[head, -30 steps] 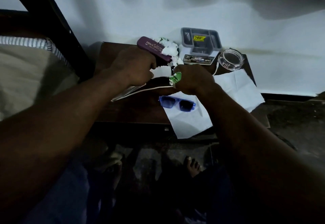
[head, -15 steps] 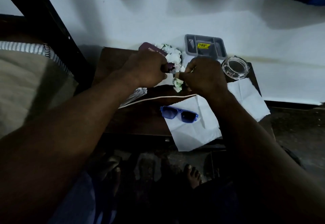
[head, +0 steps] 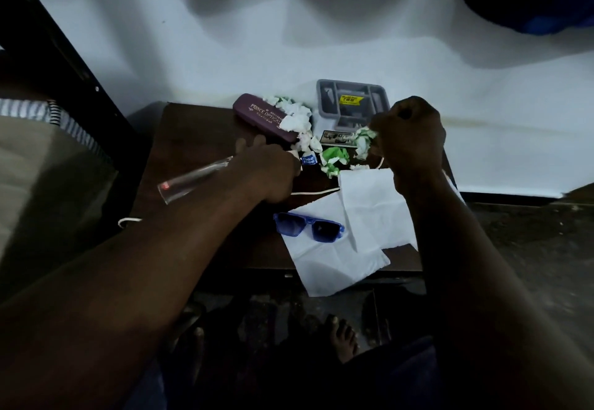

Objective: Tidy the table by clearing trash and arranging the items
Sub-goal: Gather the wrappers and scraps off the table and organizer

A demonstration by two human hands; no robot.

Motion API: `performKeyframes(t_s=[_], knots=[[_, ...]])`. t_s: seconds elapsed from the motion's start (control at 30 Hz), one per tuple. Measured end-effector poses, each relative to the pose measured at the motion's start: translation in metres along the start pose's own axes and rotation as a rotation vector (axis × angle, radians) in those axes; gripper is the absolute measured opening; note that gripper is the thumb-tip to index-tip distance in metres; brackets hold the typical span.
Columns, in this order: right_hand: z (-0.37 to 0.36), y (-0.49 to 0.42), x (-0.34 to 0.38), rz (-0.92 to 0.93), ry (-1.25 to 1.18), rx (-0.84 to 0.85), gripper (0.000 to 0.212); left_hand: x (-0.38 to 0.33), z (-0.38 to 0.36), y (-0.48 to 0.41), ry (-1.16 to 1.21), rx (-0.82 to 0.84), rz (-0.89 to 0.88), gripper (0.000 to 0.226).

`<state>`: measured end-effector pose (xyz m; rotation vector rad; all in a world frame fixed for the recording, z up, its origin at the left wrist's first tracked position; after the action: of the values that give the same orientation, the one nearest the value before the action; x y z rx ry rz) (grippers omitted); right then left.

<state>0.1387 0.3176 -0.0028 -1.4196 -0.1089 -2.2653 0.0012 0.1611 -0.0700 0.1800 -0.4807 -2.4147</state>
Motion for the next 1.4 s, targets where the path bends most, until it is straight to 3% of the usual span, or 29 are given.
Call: performKeyframes(t_s=[0.1, 0.23, 0.37, 0.47, 0.6, 0.8, 1.07, 1.17, 1.23, 1.33, 1.4], knots=[[0.005, -0.002, 0.001, -0.052, -0.133, -0.039, 0.012, -0.001, 0.001, 0.001, -0.033, -0.027, -0.014, 0.039], [0.005, 0.000, 0.001, -0.074, -0.195, -0.079, 0.018, -0.003, 0.016, 0.003, -0.029, -0.231, -0.033, 0.025], [-0.002, -0.002, -0.005, -0.173, -0.352, -0.049, 0.013, 0.000, 0.044, 0.004, 0.210, -0.414, -0.015, 0.028], [-0.005, -0.003, -0.013, -0.266, -0.472, 0.006, 0.010, 0.003, 0.049, 0.002, 0.338, -0.404, -0.005, 0.017], [0.001, -0.005, -0.022, -0.296, -0.568, -0.007, 0.015, 0.005, 0.037, 0.000, 0.154, -0.327, -0.022, 0.033], [0.010, -0.007, -0.031, -0.431, -0.569, -0.195, 0.033, 0.008, 0.015, -0.003, -0.037, -0.197, 0.036, 0.063], [0.005, -0.006, -0.034, -0.478, -0.503, -0.135, 0.016, -0.003, 0.007, -0.007, -0.056, -0.211, 0.072, 0.039], [0.000, -0.002, -0.031, -0.495, -0.577, -0.088, 0.002, -0.008, 0.015, -0.009, -0.018, -0.286, 0.040, 0.029], [-0.001, -0.002, -0.031, -0.470, -0.629, -0.078, 0.005, -0.010, 0.022, -0.010, 0.048, -0.318, 0.028, 0.025], [0.000, -0.005, -0.030, -0.372, -0.494, -0.013, 0.018, -0.009, 0.034, -0.011, 0.225, -0.341, 0.004, 0.028], [-0.003, -0.006, -0.028, -0.295, -0.429, 0.026, 0.016, -0.005, 0.045, -0.011, 0.420, -0.359, -0.001, 0.022]])
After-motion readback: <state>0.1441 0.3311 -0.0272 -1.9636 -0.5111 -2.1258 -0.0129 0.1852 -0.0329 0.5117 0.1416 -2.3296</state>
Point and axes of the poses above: each hand's wrist, its own y-axis away from the middle knuckle, its own z-axis out of the back of the hand, x = y × z, the point moved 7 cm from there along -y, towards the middle knuckle, and after that the axes turned 11 degrees about z, right-handed, at the moved point
